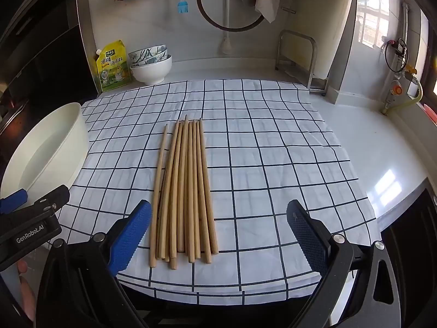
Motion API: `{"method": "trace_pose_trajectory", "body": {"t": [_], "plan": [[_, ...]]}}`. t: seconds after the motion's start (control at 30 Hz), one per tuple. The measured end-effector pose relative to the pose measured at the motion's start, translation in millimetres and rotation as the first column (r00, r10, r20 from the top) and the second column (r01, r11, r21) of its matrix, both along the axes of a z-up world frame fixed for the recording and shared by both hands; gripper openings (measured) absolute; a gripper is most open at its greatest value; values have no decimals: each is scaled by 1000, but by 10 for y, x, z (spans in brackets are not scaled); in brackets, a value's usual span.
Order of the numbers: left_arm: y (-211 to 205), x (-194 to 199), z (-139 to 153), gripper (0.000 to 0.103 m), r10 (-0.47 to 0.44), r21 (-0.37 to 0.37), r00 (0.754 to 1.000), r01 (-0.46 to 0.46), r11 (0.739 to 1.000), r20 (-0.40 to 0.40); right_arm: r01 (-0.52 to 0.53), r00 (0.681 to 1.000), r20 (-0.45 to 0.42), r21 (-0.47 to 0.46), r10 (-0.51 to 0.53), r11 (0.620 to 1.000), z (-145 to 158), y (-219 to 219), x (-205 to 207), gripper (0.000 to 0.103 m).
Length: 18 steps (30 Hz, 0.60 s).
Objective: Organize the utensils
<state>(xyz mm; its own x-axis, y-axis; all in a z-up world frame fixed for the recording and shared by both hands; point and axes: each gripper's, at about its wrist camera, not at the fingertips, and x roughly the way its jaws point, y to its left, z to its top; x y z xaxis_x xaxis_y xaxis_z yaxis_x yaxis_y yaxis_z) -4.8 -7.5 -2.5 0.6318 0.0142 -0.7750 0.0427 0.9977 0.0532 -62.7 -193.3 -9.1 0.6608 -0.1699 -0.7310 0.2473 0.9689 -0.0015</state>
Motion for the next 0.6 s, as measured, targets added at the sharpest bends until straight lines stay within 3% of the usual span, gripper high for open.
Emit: {"method": "trace_pose_trajectory", "body": {"t": [0.6], "plan": [[14,5,-28,97,-5,0,1000,5,1000,-8,-1,1000,2,-5,1,1000,0,11,-15,94]]}}
